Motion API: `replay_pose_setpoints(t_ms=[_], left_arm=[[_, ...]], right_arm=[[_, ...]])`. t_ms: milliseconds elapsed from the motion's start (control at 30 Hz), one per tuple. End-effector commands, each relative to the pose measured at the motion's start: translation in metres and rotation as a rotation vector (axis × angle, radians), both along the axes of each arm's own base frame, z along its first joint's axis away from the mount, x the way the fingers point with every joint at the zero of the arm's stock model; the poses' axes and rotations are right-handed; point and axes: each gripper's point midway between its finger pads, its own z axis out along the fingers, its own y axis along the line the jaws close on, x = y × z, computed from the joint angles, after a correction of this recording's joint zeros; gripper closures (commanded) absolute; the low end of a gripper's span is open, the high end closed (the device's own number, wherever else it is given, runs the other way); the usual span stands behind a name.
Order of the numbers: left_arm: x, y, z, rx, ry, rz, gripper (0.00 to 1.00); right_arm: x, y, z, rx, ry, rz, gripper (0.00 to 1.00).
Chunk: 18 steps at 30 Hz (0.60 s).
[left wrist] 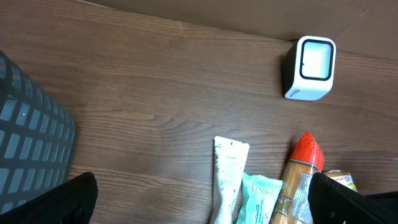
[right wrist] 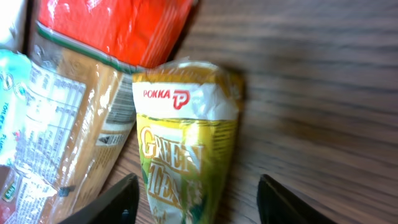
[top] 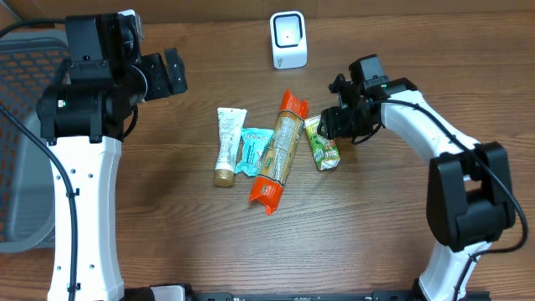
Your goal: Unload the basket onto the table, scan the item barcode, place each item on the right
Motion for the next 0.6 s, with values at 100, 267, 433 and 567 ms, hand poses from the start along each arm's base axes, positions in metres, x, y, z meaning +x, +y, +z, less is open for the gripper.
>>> replay_pose_setpoints(t_ms=[100,267,433,567], left_arm=[[0.003,0.001,0.0,0.005,0.0,0.002,0.0],[0.003,0.001,0.0,0.006,0.0,0.002,0.0],[0.003,0.001,0.0,0.006,0.0,0.002,0.0],[0.003,0.001,0.0,0.006,0.0,0.002,0.0]], right_arm=[[-0.007,0.014,-0.009,0.115,0.071,0.034,0.49],[-0.005,0.013,-0.007,0.201,0.099,0.019,0.96],[-0.005,0.023,0.005,0.306,0.113,0.022,0.96],[-0.008,0.041,0.042,0.483,0.141,0.059,0.96]])
